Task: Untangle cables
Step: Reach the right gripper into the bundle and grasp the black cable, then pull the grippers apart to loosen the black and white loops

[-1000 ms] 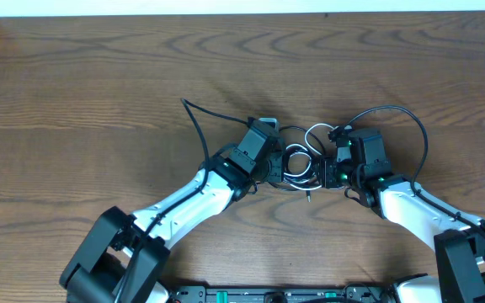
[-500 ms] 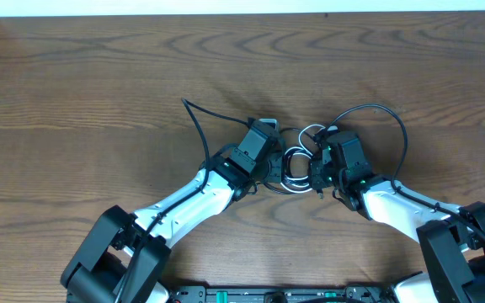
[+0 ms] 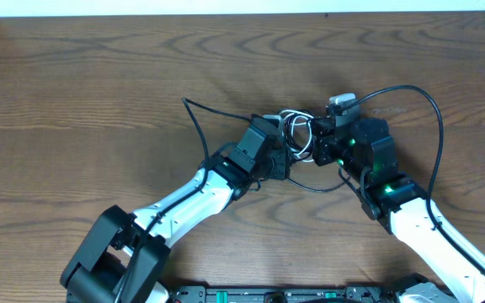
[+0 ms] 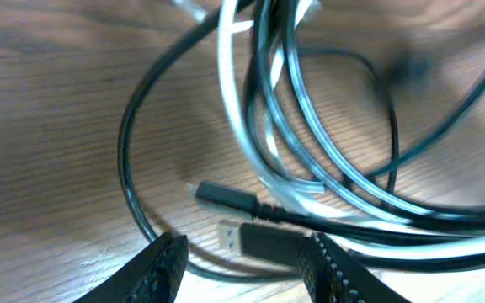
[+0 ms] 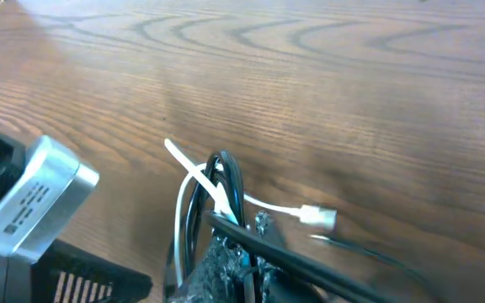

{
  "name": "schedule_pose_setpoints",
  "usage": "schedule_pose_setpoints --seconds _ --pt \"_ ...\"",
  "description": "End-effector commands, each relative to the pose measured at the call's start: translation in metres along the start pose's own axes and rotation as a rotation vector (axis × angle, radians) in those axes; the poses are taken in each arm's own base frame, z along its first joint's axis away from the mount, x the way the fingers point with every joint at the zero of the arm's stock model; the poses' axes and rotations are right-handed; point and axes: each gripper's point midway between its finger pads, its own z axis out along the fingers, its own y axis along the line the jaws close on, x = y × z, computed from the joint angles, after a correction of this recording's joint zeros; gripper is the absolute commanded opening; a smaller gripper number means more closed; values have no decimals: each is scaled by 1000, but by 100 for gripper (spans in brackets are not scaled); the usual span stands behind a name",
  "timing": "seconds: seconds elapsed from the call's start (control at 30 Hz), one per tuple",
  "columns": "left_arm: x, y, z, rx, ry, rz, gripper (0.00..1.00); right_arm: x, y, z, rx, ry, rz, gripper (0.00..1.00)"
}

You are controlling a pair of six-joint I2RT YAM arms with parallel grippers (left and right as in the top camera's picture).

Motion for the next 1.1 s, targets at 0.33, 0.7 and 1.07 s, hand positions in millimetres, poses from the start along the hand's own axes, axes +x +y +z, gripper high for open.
schedule_pose_setpoints --seconds 0.33,0.7,1.07 --pt "-48 -19 -34 384 -34 -46 52 -2 14 -2 -70 9 91 1" --pt "-30 -3 -8 332 30 -82 52 -4 19 -2 -99 7 131 1" --pt "-28 16 7 249 18 -102 13 -4 24 -3 -127 11 133 1"
